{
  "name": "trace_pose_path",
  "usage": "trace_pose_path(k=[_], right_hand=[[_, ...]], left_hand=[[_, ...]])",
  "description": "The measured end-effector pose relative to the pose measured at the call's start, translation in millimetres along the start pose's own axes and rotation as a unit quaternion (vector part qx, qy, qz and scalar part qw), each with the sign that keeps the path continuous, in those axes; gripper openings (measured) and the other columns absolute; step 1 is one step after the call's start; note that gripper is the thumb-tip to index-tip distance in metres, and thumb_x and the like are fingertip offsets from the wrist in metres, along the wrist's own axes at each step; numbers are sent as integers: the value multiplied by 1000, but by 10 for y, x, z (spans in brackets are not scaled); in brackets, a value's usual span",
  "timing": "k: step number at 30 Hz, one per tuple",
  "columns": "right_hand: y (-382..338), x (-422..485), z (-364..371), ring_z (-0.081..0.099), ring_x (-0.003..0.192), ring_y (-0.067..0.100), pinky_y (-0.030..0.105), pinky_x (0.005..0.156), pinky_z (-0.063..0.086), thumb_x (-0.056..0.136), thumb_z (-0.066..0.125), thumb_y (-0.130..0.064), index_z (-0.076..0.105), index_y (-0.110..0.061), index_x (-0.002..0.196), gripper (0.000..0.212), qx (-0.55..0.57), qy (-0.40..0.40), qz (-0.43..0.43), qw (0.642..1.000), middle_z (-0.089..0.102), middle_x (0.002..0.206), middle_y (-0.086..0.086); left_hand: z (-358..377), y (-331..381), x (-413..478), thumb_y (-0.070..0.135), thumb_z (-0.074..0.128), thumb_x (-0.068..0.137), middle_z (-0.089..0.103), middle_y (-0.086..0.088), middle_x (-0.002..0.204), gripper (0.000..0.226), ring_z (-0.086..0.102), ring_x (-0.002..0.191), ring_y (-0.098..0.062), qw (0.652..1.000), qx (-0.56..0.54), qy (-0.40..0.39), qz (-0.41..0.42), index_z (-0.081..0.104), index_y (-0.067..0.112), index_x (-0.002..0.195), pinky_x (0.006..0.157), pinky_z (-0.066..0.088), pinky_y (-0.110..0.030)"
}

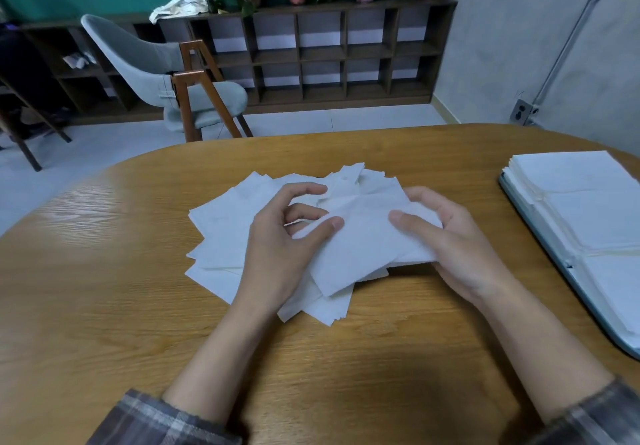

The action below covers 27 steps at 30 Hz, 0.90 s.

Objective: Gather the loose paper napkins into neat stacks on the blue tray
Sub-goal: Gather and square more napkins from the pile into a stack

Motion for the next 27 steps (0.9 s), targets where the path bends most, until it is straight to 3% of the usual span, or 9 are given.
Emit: trace_pose_path(k=[3, 5, 8, 13, 17, 19, 21, 24, 27], right_hand=[[-55, -40, 150, 71, 107, 18, 30, 88, 54, 96, 69, -10, 67, -29, 127, 36, 13, -63, -12, 998, 74, 121, -1], [-61, -54, 189, 68, 114, 16, 34, 93, 53, 95, 73, -13, 61, -42, 133, 49, -9, -78, -20, 997, 71, 127, -8], [-64, -74, 237, 64, 123, 13, 39, 101, 52, 90, 78, -27, 51, -54, 140, 63, -53, -86, -31, 994, 63, 136, -19], [-107, -79, 238, 68, 105, 0, 17, 78, 53, 102, 64, -19, 52, -48, 141, 50, -29, -60, -43, 997, 68, 121, -26], [-111, -64, 191, 69, 99, 8, 19, 72, 53, 108, 54, -22, 60, -39, 137, 34, -4, -18, -47, 999, 72, 116, -12], [-117, -61, 164, 69, 100, 14, 22, 73, 55, 108, 53, -18, 62, -35, 136, 34, 46, -10, -44, 998, 74, 115, -5], [-124, -62, 146, 71, 97, 18, 25, 72, 57, 106, 52, -13, 61, -34, 136, 38, 115, -11, -30, 993, 75, 112, 1], [-100, -47, 121, 72, 102, 24, 33, 78, 57, 105, 53, -12, 59, -41, 137, 43, 118, -3, -20, 993, 72, 127, 9], [-58, -32, 116, 71, 108, 26, 35, 79, 58, 102, 61, -19, 52, -49, 139, 49, 123, -14, -8, 992, 68, 134, 9]], left_hand=[[25, 31, -4, 17, 89, 84, 80, 1, 85, 32, 75, 95, -11, 1000, -14, -19, -1, 73, 25, 111, 86, 52, -28], [49, 40, -14, 18, 89, 83, 80, 2, 85, 32, 75, 93, -12, 1000, -14, -28, -2, 74, 26, 110, 83, 53, -29], [53, 75, -25, 20, 90, 82, 80, 5, 85, 31, 74, 92, -9, 1000, -1, -25, 9, 74, 27, 108, 75, 47, -20], [40, 81, -18, 20, 91, 81, 78, 7, 85, 31, 72, 90, -5, 1000, 13, -16, 21, 75, 29, 107, 72, 43, -12], [-5, 63, -25, 26, 89, 84, 73, 12, 101, 33, 66, 96, -7, 997, 55, 21, 45, 72, 33, 112, 76, 51, -26], [-31, 66, -10, 36, 85, 87, 67, 19, 121, 37, 62, 111, -1, 995, 83, 32, 51, 68, 38, 120, 85, 51, -19], [11, 25, 3, 46, 79, 88, 66, 21, 126, 40, 60, 116, 5, 999, 45, -5, 9, 66, 40, 125, 88, 47, -10], [117, -2, -32, 42, 76, 93, 75, 6, 101, 32, 66, 90, -3, 997, -10, -66, -38, 68, 42, 124, 76, 50, -15], [61, -17, -18, 29, 77, 96, 72, -1, 88, 31, 58, 69, -5, 999, 6, -30, -18, 68, 39, 124, 61, 42, -13]])
Point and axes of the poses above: each hand's wrist, its own x-axis towards the middle knuckle, its own z-axis out of the palm, y = z × x, the point moved 9 cm from there along x, towards the middle knuckle
